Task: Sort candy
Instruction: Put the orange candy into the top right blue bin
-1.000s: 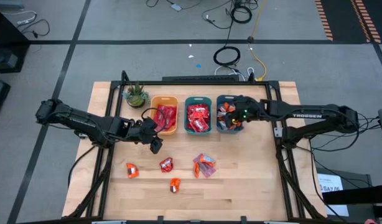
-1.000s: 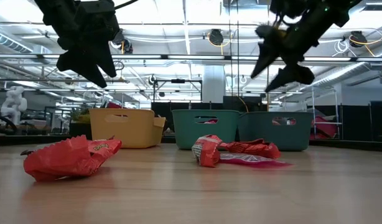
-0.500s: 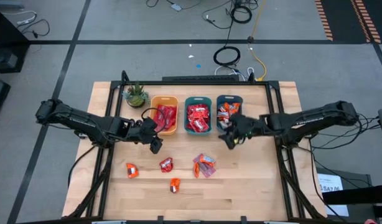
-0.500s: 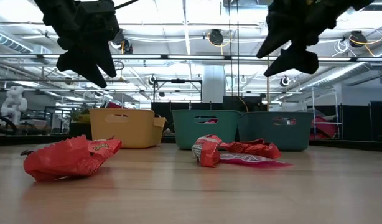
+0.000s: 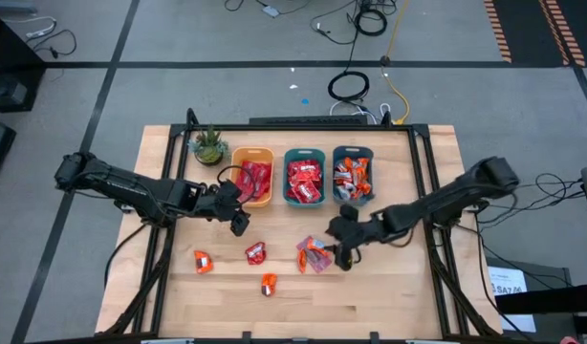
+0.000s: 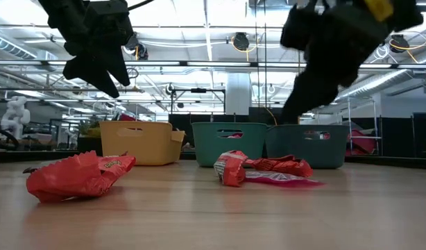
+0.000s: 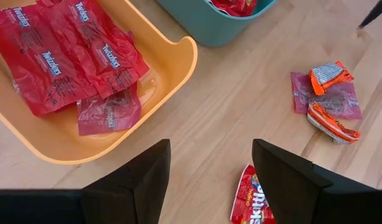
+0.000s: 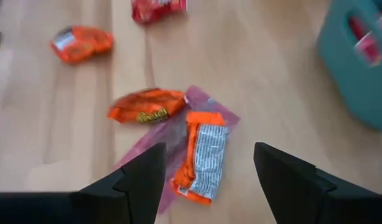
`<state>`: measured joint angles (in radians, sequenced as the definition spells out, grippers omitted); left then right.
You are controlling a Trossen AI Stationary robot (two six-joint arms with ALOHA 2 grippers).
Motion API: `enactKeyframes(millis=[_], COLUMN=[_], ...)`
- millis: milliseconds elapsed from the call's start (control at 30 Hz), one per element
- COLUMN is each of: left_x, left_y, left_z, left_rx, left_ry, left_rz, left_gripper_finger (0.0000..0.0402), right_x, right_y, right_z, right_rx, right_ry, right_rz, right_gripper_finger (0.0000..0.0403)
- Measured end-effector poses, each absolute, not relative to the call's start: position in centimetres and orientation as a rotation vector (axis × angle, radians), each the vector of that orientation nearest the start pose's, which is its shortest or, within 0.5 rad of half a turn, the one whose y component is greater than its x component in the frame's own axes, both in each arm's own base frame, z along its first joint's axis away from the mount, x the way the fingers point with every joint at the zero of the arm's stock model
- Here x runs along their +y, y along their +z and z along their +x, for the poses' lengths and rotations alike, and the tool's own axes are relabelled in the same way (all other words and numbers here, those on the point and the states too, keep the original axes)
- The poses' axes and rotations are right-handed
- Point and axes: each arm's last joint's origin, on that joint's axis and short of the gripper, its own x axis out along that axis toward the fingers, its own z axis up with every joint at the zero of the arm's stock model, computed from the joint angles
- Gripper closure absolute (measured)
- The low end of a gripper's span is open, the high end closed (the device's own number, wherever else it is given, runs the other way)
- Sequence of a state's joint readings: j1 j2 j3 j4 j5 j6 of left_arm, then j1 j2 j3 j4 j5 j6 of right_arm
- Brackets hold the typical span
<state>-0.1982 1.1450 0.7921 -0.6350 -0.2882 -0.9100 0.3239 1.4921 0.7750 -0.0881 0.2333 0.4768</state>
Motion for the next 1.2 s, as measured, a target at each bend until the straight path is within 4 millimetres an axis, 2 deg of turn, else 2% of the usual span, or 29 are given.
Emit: enactKeyframes(millis=[200, 367, 467, 533, 700, 733, 833, 967, 1067, 1200], left_x=[-3.4, -3.4, -3.4, -3.4, -3.4, -3.4, -3.4, -3.4, -3.4, -3.4], left_y=[23.6, 23.6, 23.6, 23.6, 23.6, 23.6, 23.6, 23.6, 23.6, 23.6], left_z=[21.2, 21.2, 21.2, 21.2, 21.2, 21.2, 21.2, 21.2, 21.2, 21.2], left_rx=[0.836, 0.836, 0.836, 0.836, 0.836, 0.837, 0.836, 0.836, 0.835, 0.827], left_ry=[0.503, 0.503, 0.503, 0.503, 0.503, 0.503, 0.503, 0.503, 0.502, 0.503], left_rz=[-0.601, -0.601, -0.601, -0.601, -0.601, -0.601, -0.601, -0.601, -0.601, -0.601], left_gripper_finger=[0.0166, 0.0166, 0.0166, 0.0166, 0.0166, 0.0166, 0.0166, 0.0166, 0.0166, 0.0166], right_x=[9.1, 9.5, 9.5, 9.6, 9.5, 9.5, 8.8, 7.6, 5.7, 2.7], right_y=[13.9, 11.2, 10.4, 10.5, 12.4, 13.2, 16.1, 19.8, 22.5, 24.5], right_z=[29.4, 30.2, 30.3, 30.3, 29.8, 29.5, 28.8, 26.7, 25.0, 22.8], right_rx=[0.837, 0.865, 0.879, 0.879, 0.868, 0.861, 0.79, 0.724, 0.661, 0.632], right_ry=[-0.13, -0.129, -0.143, -0.147, -0.074, -0.061, -0.091, -0.207, -0.309, -0.461], right_rz=[0.23, 0.233, 0.235, 0.237, 0.218, 0.204, 0.188, 0.153, 0.21, 0.303], right_gripper_finger=[0.017, 0.0174, 0.0198, 0.0234, 0.0363, 0.0377, 0.0379, 0.0376, 0.0388, 0.0391])
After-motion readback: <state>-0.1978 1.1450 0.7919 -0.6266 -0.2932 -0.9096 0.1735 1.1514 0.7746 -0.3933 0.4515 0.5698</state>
